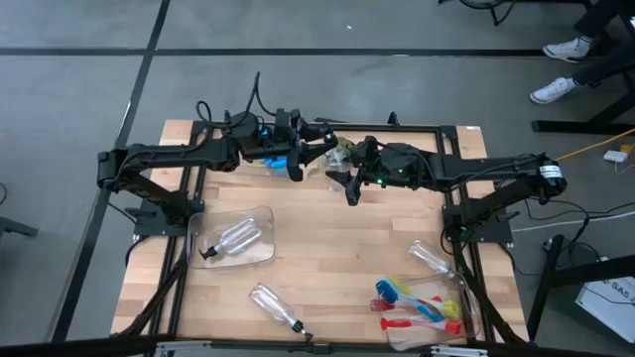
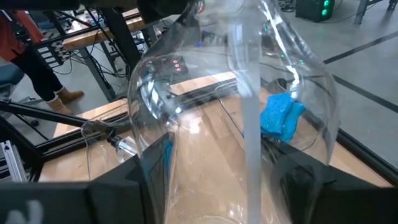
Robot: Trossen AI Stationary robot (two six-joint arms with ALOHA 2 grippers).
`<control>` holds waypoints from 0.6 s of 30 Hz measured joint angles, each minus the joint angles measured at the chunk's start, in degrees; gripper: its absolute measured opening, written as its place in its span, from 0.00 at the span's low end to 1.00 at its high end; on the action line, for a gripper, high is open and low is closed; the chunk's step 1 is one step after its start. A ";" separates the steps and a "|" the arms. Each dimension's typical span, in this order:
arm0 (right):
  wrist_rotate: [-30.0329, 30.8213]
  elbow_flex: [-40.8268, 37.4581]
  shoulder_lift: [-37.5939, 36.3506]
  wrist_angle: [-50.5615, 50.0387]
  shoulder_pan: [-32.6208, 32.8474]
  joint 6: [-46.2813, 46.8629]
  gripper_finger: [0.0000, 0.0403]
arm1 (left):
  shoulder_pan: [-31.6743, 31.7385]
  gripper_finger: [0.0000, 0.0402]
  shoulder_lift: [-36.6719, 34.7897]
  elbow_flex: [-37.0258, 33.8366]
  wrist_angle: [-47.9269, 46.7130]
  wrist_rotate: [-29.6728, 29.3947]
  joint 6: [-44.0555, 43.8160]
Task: Pick & Place Kitchen Sink Supplies
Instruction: Put the transparent soap dispenser into the middle transparent bin
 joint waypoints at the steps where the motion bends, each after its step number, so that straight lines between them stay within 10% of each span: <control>1: 0.00 0.00 0.00 0.01 0.02 0.01 0.54 | 0.02 0.45 0.00 0.00 0.00 0.00 -0.01; 18: -1.82 0.00 0.00 -2.08 0.02 -0.22 0.54 | 2.05 0.34 -0.04 0.02 -2.79 6.56 -7.64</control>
